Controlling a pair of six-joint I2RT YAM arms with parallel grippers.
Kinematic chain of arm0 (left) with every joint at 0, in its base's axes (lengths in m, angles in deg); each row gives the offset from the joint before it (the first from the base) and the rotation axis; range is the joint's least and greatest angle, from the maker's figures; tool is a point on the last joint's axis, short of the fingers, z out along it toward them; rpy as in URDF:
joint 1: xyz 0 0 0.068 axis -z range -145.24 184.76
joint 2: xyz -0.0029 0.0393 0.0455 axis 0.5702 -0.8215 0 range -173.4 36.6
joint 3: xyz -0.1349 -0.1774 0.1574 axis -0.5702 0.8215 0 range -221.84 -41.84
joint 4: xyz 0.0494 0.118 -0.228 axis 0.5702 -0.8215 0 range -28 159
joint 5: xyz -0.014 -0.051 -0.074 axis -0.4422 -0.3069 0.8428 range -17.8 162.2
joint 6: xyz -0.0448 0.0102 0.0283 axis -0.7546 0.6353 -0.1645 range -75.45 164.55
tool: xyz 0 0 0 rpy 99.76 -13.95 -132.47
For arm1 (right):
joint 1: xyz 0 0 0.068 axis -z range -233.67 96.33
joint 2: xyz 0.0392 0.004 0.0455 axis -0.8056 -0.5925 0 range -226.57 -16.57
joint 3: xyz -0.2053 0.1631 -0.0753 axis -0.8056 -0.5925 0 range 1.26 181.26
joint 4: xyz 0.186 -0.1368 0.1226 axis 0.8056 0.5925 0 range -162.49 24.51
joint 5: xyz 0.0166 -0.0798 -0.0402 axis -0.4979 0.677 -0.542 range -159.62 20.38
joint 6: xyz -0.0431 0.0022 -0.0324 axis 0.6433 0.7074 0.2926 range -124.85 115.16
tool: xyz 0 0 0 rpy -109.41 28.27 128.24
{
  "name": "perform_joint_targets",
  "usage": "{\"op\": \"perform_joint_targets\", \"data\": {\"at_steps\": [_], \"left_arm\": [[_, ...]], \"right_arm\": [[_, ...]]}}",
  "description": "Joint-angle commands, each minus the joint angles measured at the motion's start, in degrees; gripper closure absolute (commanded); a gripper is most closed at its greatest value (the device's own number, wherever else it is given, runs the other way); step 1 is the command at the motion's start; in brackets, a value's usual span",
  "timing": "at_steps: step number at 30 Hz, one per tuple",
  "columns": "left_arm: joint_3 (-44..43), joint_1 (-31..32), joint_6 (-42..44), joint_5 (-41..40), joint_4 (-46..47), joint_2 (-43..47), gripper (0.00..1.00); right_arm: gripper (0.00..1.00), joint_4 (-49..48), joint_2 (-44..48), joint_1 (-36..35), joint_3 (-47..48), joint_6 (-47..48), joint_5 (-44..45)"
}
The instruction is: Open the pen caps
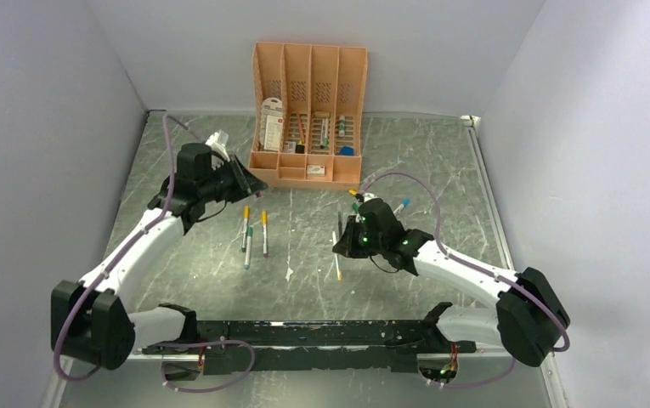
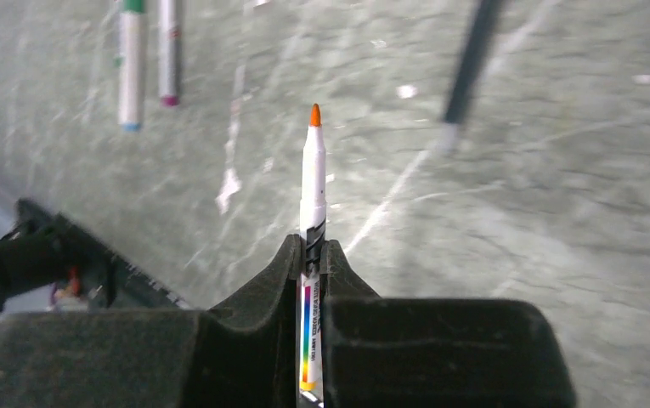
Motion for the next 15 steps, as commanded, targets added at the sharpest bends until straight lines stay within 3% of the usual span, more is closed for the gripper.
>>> {"op": "perform_joint_targets", "data": {"at_steps": [1, 9, 15], "left_arm": [[3.74, -0.19, 4.12, -0.49, -9.6, 5.58, 0.91], [10.65, 1.6, 3.5, 1.87, -9.89, 7.12, 0.91], [9.88, 13.36, -0.2, -2.29, -6.69, 0.9, 0.91]], "right_arm": [[1.0, 3.39, -0.89, 2.65, -0.68, 0.82, 7.79], [1.0, -1.44, -5.48, 3.24, -2.78, -0.63, 6.73], [1.0, -4.35, -7.67, 3.03, -3.27, -3.33, 1.31]]}}
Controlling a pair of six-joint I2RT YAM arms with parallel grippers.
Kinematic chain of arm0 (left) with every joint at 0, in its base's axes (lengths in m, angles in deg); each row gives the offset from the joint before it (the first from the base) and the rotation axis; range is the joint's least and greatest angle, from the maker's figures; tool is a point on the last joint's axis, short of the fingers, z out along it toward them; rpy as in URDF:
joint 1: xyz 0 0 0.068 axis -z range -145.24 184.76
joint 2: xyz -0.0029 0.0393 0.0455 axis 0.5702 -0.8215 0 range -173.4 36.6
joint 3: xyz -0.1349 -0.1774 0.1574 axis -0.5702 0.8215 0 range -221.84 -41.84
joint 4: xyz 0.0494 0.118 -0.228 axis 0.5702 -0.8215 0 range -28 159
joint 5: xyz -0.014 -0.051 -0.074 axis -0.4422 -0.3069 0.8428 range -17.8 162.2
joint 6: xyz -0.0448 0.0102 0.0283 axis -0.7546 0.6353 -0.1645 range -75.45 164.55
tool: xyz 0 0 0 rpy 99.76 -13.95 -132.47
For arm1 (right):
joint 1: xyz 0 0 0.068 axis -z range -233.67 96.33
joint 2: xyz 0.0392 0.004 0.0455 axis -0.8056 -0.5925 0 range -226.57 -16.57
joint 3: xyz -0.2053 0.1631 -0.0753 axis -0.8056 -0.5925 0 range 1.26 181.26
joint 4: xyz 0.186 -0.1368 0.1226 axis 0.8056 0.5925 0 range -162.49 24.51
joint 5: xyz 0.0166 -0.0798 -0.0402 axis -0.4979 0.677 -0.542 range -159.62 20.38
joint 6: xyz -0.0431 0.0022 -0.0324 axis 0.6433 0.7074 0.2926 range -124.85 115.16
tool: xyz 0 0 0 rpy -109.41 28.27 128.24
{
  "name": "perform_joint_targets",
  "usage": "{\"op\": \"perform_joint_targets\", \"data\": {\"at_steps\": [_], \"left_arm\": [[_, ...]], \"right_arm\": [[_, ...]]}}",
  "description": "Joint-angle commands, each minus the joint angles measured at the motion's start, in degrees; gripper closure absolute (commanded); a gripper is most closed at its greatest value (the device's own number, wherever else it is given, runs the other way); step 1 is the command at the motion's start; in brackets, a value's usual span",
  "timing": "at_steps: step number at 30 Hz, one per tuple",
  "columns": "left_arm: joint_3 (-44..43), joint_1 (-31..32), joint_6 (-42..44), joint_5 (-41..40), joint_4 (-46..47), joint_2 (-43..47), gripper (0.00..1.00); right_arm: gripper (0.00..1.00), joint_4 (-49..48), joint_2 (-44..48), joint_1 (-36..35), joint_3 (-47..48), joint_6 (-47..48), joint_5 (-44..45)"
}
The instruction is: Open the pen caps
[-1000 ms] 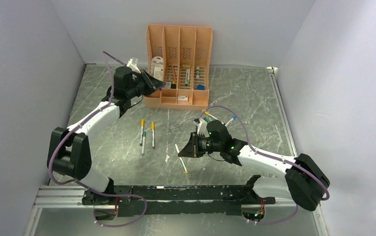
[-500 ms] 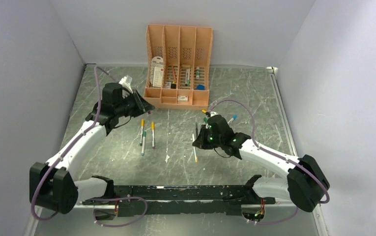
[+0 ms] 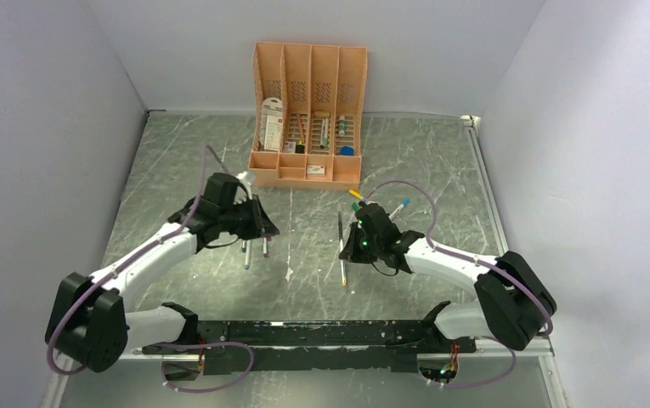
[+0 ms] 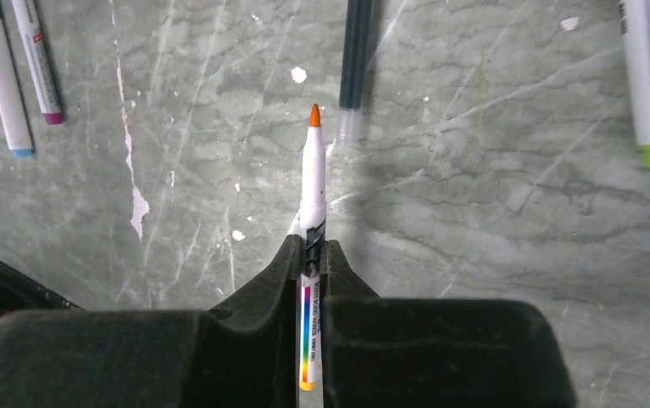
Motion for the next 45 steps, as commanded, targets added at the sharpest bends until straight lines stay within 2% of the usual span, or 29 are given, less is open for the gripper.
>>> {"op": "perform_joint_targets", "data": {"at_steps": [1, 5, 8, 13, 17, 20, 24, 27, 30, 37, 45], "left_arm": [[-1.61, 7.23, -2.45, -2.12, 2.24, -4.71, 0.91], [-2.76, 8.02, -1.34, -2.46, 2.06, -8.89, 0.92], [-4.21, 7.98, 1.17, -3.99, -3.57, -9.11, 0.92], [-0.84, 7.96, 1.3, -6.35, -13.45, -2.08, 0.91], [-1.05, 7.19, 0.58, -12.61, -20.83, 4.37, 0.9], [-1.61, 4.0, 1.13, -12.81, -21.43, 4.81, 0.9], [-2.83, -2.03, 2.8, -11.12, -22.38, 0.01, 0.93], [-4.94, -5.52, 3.49, -13.93, -22.77, -2.2, 0.93], [-8.31, -10.7, 5.15, -14.71, -22.04, -3.38, 0.93], [-18.43, -16.21, 11.18, -18.75, -25.02, -12.0, 0.93], [-18.63, -23.01, 13.7, -17.83, -24.06, -15.92, 0.93]], "right_arm": [[1.0, -3.35, -0.88, -0.1, -0.24, -2.03, -3.71], [1.0, -2.08, -2.83, -0.4, 0.41, -1.7, -4.39], [1.0, -0.43, -2.69, -0.4, -0.2, -2.41, -3.66], [1.0, 3.69, -1.04, -0.39, -1.05, -3.14, -2.06], [1.0, 8.27, 1.98, -0.16, 0.8, -1.44, 2.72], [1.0, 13.85, 0.94, 0.81, 5.15, 2.11, 7.86], [1.0, 17.98, -2.5, 2.67, 9.91, 6.28, 11.82], [1.0, 18.49, -4.55, 4.3, 11.78, 8.85, 12.89], [1.0, 17.03, -5.89, 6.16, 12.62, 10.79, 12.09], [1.0, 16.99, -8.19, 6.68, 16.06, 13.62, 11.26], [1.0, 16.18, -2.77, 6.48, 9.21, 10.95, 6.68]]}}
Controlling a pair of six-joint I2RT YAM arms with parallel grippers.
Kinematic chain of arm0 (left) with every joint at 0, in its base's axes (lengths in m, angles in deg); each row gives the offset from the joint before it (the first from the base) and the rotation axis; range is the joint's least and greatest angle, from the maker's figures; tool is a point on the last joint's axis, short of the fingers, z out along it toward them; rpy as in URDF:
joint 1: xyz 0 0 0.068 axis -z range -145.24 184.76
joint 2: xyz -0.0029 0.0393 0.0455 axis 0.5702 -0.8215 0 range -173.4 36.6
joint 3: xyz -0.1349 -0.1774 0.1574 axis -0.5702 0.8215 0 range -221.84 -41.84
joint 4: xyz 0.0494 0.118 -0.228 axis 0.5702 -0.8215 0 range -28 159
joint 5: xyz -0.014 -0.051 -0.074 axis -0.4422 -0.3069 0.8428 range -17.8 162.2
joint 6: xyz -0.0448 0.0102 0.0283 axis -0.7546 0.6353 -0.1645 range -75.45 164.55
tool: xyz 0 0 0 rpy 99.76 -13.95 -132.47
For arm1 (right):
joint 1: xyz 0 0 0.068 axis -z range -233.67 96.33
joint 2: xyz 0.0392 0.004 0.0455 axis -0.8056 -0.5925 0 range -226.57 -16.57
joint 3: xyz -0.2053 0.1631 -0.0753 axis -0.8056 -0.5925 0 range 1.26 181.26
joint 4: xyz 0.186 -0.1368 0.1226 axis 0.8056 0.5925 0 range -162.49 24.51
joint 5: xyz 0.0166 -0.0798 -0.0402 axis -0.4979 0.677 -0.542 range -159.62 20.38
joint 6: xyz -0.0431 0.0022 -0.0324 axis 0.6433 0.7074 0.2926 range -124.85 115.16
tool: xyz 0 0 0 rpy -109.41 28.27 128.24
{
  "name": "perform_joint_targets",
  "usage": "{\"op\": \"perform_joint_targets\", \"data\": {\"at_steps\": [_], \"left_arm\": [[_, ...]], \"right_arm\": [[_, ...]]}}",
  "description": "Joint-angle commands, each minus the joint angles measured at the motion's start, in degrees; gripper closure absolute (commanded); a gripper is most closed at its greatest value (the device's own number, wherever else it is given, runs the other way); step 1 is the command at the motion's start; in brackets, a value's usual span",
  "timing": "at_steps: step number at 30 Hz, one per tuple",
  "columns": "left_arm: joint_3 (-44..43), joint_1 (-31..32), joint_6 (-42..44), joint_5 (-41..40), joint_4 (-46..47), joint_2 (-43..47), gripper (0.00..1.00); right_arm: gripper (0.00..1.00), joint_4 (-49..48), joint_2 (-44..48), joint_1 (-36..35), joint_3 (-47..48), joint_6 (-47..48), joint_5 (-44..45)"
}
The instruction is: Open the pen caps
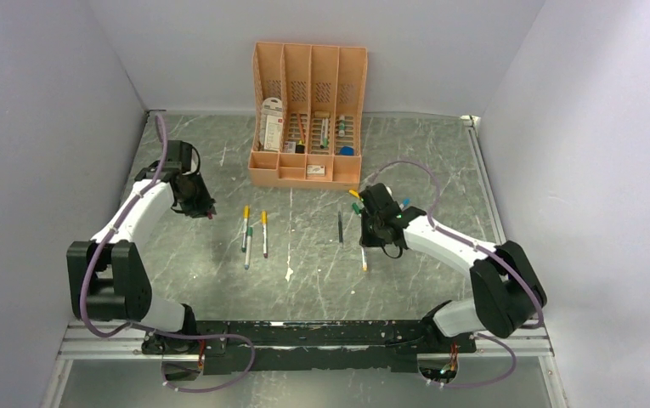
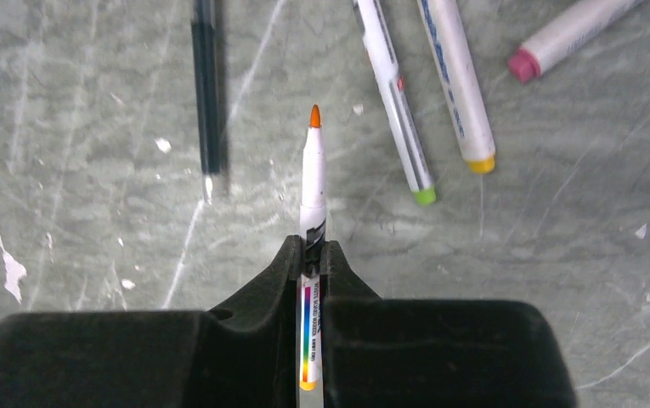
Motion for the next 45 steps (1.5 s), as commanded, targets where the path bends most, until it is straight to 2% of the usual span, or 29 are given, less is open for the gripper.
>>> {"op": "perform_joint_targets", "data": {"at_steps": [1, 8, 11, 18, 24, 29, 35, 39, 42, 45], "left_arm": [[-0.22, -3.03, 2.97, 0.03, -0.8, -1.46, 0.93], [-2.17, -3.12, 6.66, -4.58, -5.58, -5.79, 0.93], [-0.23, -2.96, 6.29, -0.52, -5.43, -5.15, 0.93], [3.04, -2.12, 6.11, 0.98, -5.64, -4.96, 0.93], [6.48, -0.56, 4.77, 4.38, -1.97, -5.13, 0.93], [-0.55, 0.09, 4.68, 1.2, -2.47, -9.66, 0.93], [-15.85, 0.01, 5.02, -2.71, -5.07, -16.77, 0.93], [-26.33, 0.17, 5.52, -2.05, -6.8, -24.59, 0.93], [-28.82, 0.18, 5.96, -2.13, -6.91, -29.35, 0.93], [-27.17, 0.18, 6.53, -1.05, -4.74, -31.73, 0.93]], "right_arm": [[1.0, -0.47, 4.47, -0.02, -5.01, -1.53, -3.16], [1.0, -2.11, 7.37, -3.6, -9.62, -5.81, -4.84], [1.0, -2.62, 7.42, -4.55, -10.38, -6.48, -3.57], [1.0, -3.65, 1.94, -4.59, -6.67, -3.67, -1.23], [1.0, -3.91, -1.44, -4.31, -2.08, -1.01, 0.66], [1.0, -4.21, -4.68, -3.13, 1.74, 1.29, 0.79], [1.0, -4.4, -7.56, -1.58, 5.11, 3.46, 1.04], [1.0, -3.15, -12.77, 1.46, 11.85, 6.7, 1.2], [1.0, -2.74, -16.32, 3.22, 16.99, 8.45, 0.32], [1.0, -2.8, -20.05, 4.21, 20.11, 9.36, -0.48]]}}
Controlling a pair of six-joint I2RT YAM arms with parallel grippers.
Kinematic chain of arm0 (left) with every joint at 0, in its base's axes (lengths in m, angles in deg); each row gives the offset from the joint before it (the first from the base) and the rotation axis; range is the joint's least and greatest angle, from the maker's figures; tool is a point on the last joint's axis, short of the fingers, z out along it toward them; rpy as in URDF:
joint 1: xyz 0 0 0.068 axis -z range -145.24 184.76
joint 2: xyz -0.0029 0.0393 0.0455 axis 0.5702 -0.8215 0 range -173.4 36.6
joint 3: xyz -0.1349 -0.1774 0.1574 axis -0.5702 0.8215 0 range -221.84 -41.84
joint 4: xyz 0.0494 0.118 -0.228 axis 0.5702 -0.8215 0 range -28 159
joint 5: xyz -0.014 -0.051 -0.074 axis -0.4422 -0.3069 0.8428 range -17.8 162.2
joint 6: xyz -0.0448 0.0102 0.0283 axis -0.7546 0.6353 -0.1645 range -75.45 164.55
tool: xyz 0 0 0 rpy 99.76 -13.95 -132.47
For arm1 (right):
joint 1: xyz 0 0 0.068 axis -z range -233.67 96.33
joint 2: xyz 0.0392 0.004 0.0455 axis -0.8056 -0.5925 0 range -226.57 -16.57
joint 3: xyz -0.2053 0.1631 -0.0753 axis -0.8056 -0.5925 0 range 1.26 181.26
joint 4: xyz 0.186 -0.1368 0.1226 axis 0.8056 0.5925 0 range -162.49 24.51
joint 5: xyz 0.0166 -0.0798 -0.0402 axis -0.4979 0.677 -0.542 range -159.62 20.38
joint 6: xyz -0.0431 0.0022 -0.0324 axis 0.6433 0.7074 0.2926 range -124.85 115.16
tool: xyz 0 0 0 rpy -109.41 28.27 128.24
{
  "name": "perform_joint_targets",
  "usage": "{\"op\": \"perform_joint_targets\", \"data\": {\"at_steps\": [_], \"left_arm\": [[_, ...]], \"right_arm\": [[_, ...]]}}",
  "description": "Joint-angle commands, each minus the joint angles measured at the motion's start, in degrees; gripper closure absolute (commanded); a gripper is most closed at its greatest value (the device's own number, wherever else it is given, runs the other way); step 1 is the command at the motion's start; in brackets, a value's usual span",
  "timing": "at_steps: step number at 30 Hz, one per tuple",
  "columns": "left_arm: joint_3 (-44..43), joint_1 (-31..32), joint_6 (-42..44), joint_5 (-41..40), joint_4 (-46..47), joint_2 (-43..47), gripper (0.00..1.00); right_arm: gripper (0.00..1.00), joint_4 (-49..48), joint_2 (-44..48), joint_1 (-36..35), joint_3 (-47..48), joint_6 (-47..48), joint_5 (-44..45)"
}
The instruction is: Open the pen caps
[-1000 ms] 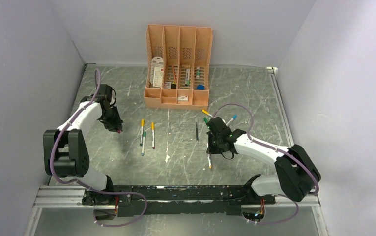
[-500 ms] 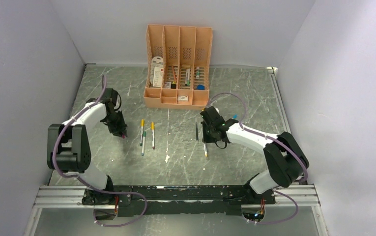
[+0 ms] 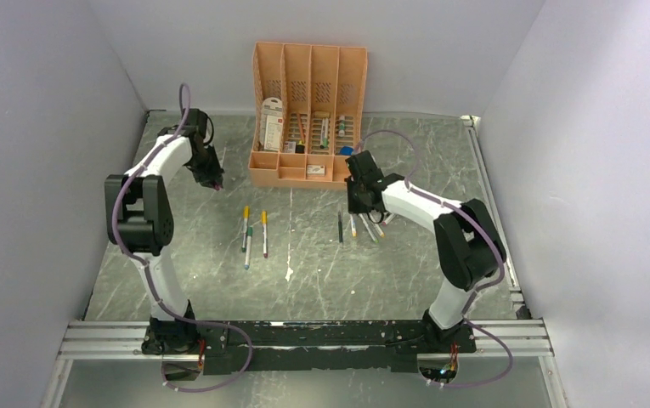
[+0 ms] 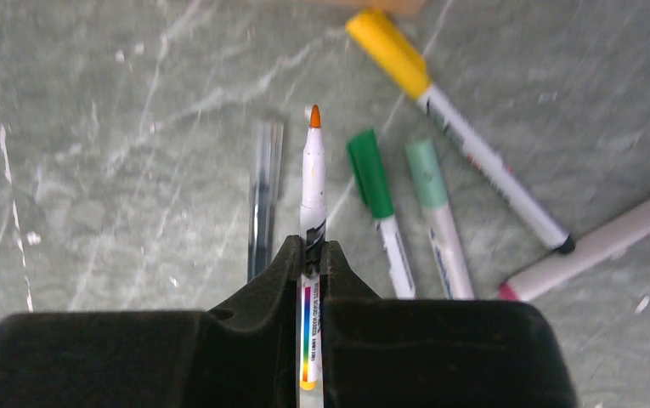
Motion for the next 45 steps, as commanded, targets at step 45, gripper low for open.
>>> {"op": "perform_joint_targets", "data": {"at_steps": [45], "left_arm": [[12.73, 8.57, 4.73, -0.44, 9.53, -4.75, 0.64]], "right_arm": [[0.85, -5.17, -21.87, -1.65, 18.06, -7.28, -11.21]]}}
